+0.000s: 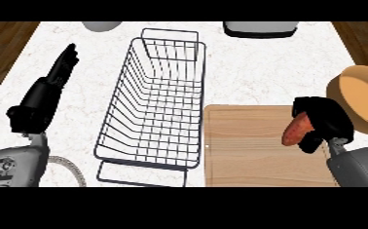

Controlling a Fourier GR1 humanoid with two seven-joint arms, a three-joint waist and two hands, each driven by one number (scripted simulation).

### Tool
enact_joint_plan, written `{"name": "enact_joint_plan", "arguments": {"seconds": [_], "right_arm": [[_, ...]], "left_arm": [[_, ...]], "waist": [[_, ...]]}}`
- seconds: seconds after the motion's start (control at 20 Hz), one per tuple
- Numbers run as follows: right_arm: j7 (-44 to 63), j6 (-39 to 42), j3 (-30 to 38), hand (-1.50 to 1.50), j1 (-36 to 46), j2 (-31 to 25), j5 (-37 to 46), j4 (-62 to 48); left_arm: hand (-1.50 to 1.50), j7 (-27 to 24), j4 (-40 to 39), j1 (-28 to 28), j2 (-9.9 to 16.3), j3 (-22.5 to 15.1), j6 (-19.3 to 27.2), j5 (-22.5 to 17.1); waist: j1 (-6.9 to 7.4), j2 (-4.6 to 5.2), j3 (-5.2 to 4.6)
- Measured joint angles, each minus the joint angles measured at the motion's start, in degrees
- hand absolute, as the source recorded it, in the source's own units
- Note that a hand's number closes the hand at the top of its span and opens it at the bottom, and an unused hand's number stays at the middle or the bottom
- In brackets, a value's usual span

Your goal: Pick the sweet potato from the cutting board and place it in the basket

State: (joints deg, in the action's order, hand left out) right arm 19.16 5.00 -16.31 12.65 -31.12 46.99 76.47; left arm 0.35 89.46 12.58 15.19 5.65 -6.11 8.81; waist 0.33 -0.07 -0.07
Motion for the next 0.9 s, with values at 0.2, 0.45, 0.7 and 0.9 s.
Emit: {"name": "enact_joint_plan", "arguments": {"seconds": [0.2, 0.45, 0.7, 0.9], "right_arm": [[-3.54, -6.5, 4.17, 1.5, 0.74, 0.48, -1.91, 4.64], [-6.94, -8.6, 9.61, 1.5, 3.62, 4.56, -12.11, 14.34], [-3.68, -4.35, 13.49, 1.5, 9.34, 5.45, -20.47, 25.01], [4.61, 0.91, 13.63, 1.5, 16.87, 6.4, -25.16, 31.58]], "left_arm": [[0.0, -0.1, 0.34, -1.1, 0.38, 0.62, -0.24, -0.24], [0.0, 0.03, 0.68, -1.86, 0.16, 0.68, -0.17, -0.29], [0.0, -0.18, 0.95, -2.25, 0.46, 1.21, -0.69, -0.76], [0.0, -0.07, 0.74, -1.46, -0.01, 0.66, -0.28, 0.03]], "waist": [[-0.63, -0.17, 0.08], [-1.12, -0.45, 0.09], [-0.92, -0.39, 0.04], [-0.61, -0.28, 0.0]]}}
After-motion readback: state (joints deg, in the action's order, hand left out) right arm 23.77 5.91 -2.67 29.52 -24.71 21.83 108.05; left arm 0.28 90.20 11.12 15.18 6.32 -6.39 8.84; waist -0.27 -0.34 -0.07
